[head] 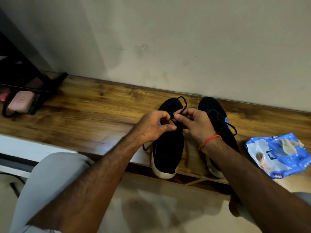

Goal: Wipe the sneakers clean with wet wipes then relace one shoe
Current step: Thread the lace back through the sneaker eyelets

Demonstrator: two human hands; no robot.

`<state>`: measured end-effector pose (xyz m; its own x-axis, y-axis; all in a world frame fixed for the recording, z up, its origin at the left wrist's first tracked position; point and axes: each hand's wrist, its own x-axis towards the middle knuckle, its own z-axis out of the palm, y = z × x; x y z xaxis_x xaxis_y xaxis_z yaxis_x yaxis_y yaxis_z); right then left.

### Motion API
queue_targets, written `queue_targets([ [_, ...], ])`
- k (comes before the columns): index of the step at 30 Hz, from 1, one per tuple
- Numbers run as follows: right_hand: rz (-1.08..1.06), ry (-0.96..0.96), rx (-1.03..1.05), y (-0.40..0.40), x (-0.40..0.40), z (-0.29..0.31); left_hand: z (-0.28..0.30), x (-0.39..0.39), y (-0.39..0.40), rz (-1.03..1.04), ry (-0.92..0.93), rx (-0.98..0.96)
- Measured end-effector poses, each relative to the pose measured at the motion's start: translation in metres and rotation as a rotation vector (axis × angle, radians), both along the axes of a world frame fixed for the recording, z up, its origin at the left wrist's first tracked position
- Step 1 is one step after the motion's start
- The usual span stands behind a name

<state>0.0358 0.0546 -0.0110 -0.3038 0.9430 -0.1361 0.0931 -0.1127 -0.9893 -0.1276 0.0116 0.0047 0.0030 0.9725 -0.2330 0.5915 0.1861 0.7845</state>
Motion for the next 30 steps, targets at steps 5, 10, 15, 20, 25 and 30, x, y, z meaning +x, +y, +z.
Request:
queue_targets([
  [5,0.099,0.001,0.052,0.0,0.002,0.001,-0.013,0.009,0.0,0.165,0.061,0.163],
  [10,0.115,-0.017,0.158,0.001,0.005,-0.001,-0.017,0.014,-0.002,0.154,0.147,0.168],
  [15,0.088,-0.115,0.237,0.002,0.003,-0.01,-0.015,0.018,0.0,0.132,0.173,0.09],
  [20,0.093,-0.18,0.249,0.002,0.002,-0.013,-0.012,0.015,0.001,0.177,-0.273,-0.188],
  [25,0.046,-0.13,0.199,0.005,0.004,-0.012,0.0,0.015,0.002,0.448,-0.591,-0.307],
  [30,0.02,-0.028,0.04,0.0,0.006,-0.003,-0.001,0.006,0.005,0.561,-0.572,-0.245],
])
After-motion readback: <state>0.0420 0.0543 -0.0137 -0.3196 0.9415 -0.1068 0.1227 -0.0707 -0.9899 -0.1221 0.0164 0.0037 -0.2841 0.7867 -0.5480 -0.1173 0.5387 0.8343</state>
